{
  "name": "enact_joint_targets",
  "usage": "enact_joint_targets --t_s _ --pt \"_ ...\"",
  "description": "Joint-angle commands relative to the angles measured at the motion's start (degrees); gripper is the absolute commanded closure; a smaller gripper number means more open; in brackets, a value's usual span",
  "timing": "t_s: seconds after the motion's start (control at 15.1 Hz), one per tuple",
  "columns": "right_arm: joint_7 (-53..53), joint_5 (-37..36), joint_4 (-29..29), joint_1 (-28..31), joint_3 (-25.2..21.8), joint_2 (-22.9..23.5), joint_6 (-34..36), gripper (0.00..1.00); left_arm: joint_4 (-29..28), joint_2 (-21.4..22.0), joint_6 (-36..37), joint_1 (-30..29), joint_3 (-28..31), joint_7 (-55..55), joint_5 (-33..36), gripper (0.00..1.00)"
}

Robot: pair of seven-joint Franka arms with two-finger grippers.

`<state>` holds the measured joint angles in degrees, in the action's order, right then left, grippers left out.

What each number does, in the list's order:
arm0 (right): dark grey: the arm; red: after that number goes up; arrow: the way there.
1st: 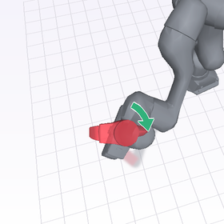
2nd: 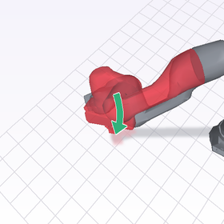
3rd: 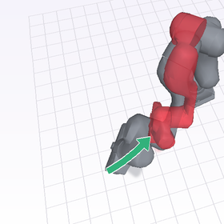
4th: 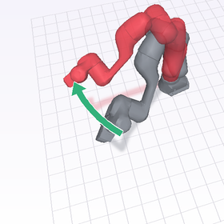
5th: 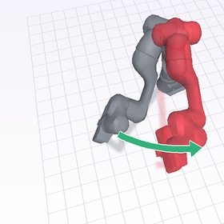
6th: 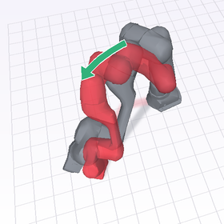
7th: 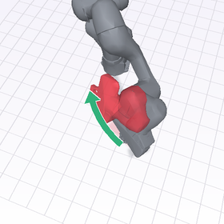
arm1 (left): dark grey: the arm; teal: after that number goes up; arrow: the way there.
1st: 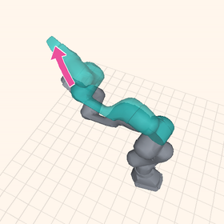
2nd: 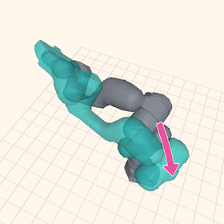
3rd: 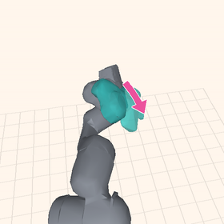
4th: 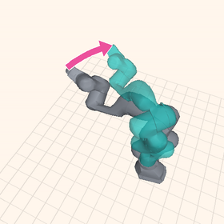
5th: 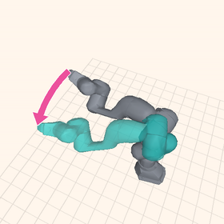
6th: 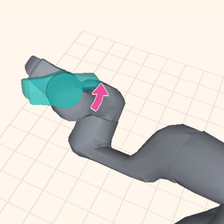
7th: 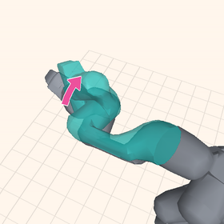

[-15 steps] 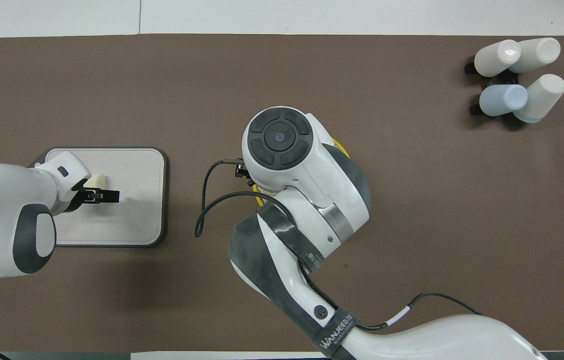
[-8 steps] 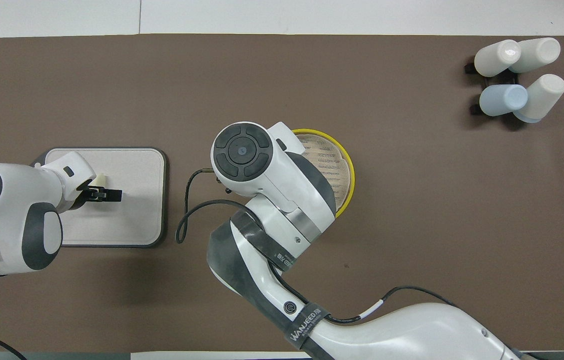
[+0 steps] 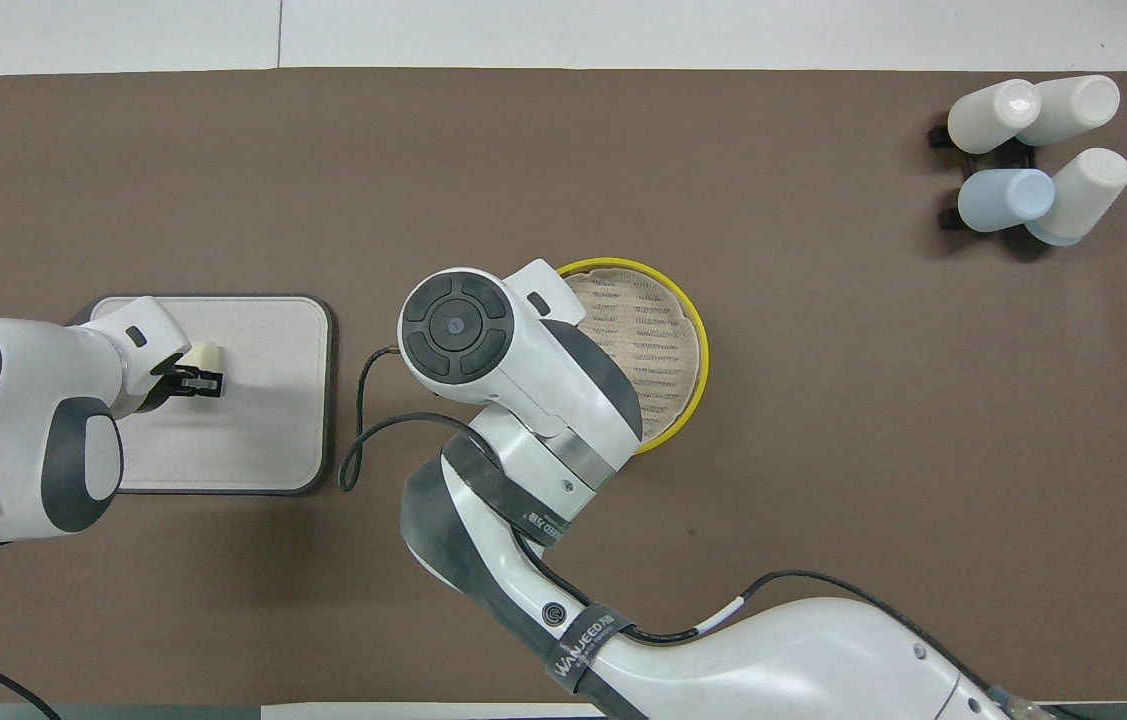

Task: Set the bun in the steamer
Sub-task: 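Grasp the bun with the left gripper while the right gripper grasps the steamer lid, then lift the lid off with the right gripper while the left gripper lifts the bun, then lower the bun into the open steamer with the left gripper and release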

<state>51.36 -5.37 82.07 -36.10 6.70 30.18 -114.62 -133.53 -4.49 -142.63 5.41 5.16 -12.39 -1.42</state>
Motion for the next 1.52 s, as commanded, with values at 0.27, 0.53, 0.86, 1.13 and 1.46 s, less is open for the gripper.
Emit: enact_joint_targets --t_s 0.27,0.53,0.86,1.13,1.46 --pt "-1.3 -3.2 -3.0 2.5 -0.3 0.7 1.1 1.00 18.7 0.3 26.7 -0.4 -0.1 0.9 -0.7 0.57" --pt "-12.3 -2.5 -9.3 9.1 0.0 -0.9 8.5 1.00 30.7 0.8 40.5 0.8 -0.9 9.9 -1.5 0.57" --pt "-31.7 3.9 -9.6 24.2 0.1 -5.4 12.3 1.00 41.5 -2.7 43.1 8.2 -7.1 38.5 -4.3 0.57" --pt "-41.2 4.1 -9.6 32.2 0.2 -5.6 13.3 1.00 41.6 -8.4 31.5 24.8 -7.3 57.0 -3.6 0.57" --pt "-44.4 5.9 -9.4 36.0 0.1 -5.6 13.3 1.00 36.8 -13.2 17.5 33.6 -7.3 63.4 -0.5 0.56"
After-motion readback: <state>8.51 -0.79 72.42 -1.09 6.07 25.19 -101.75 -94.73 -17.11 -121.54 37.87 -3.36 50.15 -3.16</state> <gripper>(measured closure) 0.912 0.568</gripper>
